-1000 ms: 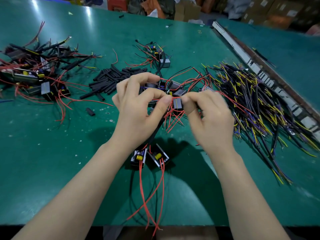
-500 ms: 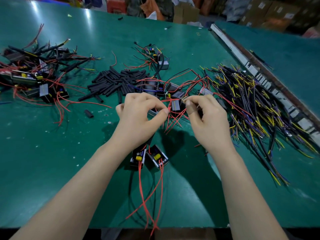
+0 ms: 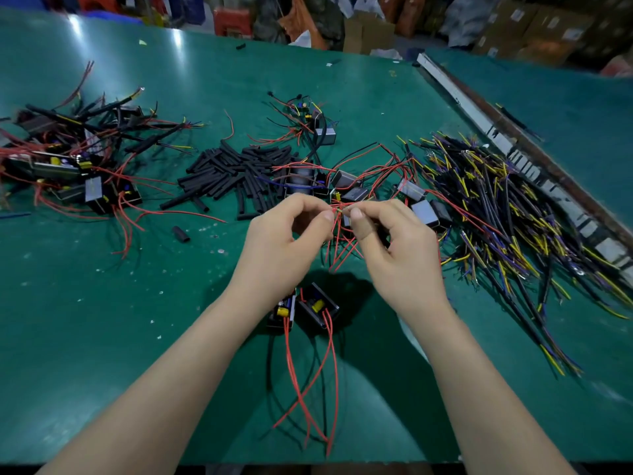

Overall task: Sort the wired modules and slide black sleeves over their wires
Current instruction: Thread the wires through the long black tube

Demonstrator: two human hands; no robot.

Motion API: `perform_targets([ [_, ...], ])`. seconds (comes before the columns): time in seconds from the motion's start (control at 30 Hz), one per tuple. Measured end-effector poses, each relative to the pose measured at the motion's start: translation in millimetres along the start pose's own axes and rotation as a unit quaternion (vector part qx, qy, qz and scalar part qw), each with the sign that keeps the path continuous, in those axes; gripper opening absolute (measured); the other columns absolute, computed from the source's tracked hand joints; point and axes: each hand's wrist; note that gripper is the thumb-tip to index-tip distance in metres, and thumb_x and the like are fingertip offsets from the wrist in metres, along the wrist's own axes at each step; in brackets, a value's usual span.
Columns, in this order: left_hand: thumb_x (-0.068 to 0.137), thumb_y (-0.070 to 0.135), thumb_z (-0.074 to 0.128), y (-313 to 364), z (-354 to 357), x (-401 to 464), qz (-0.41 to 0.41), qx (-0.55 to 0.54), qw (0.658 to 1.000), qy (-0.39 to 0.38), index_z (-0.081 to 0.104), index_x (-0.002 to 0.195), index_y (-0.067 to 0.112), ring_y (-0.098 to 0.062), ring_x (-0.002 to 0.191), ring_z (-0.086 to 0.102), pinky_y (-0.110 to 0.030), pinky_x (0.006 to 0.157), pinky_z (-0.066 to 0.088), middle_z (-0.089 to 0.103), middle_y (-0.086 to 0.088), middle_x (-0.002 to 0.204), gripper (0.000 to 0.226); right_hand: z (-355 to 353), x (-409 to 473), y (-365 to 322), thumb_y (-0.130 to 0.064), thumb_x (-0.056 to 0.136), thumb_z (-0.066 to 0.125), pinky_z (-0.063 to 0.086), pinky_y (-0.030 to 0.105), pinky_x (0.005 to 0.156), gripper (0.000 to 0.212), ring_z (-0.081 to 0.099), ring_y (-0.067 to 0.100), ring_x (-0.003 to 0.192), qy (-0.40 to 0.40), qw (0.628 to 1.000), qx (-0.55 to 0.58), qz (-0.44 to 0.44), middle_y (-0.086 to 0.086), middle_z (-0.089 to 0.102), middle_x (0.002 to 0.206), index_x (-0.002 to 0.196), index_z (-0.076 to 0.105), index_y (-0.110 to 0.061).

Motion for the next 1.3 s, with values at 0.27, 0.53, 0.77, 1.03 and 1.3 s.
perform_targets([
  [0.27,0.091,0.017,0.061,0.2,1.0,0.8,-0.007,-0.059,0.998,-0.023,0.063,0.080,0.029,0.003,0.064,0.057,-0.010,0.066,0.043,0.067,0.015,0.067,0.016,0.5,-0.6,0.3,-0.016,0.095,0.057,0.043,0.024,0.076,0.016,0.055,0.009,0.083,-0.002,1.000,0.001,0.013,0.001,0.064,0.089,0.099,0.071,-0.009],
  [0.53,0.092,0.015,0.060,-0.2,0.9,2.2,-0.012,-0.087,0.996,-0.022,0.064,0.081,0.029,-0.003,0.067,0.058,-0.019,0.072,0.048,0.066,0.013,0.066,0.018,-0.2,-1.2,-1.8,-0.016,0.095,0.057,0.044,0.024,0.079,0.016,0.056,0.011,0.086,-0.017,1.000,0.006,0.012,0.003,0.065,0.091,0.101,0.070,-0.010],
  [0.77,0.091,0.011,0.060,1.9,2.3,1.4,-0.003,-0.108,0.994,-0.019,0.065,0.086,0.027,-0.003,0.071,0.058,-0.020,0.073,0.048,0.066,0.015,0.073,0.018,0.7,-1.1,-2.9,-0.017,0.094,0.056,0.043,0.021,0.077,0.017,0.055,0.008,0.084,-0.014,1.000,0.008,0.003,0.000,0.064,0.091,0.102,0.070,-0.011],
  [1.03,0.091,0.011,0.060,3.4,2.8,-0.7,0.010,-0.087,0.996,0.003,0.064,0.084,0.026,-0.003,0.066,0.053,-0.024,0.065,0.043,0.062,0.017,0.070,0.016,2.0,-1.8,-4.3,-0.018,0.094,0.055,0.039,0.014,0.076,0.018,0.052,0.005,0.083,-0.010,1.000,0.006,-0.014,-0.002,0.063,0.090,0.101,0.070,-0.010],
  [1.3,0.089,0.014,0.059,3.7,2.1,-0.9,0.026,-0.073,0.997,0.005,0.064,0.085,0.029,-0.005,0.067,0.054,-0.022,0.068,0.044,0.062,0.015,0.071,0.017,1.3,-1.7,-6.3,-0.018,0.094,0.055,0.041,0.020,0.075,0.018,0.054,0.009,0.083,-0.010,1.000,0.011,-0.003,0.000,0.063,0.089,0.100,0.070,-0.009],
])
Point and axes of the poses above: each hand's wrist, its own x-axis towards the middle knuckle, its own z-axis out of the palm, y = z × x
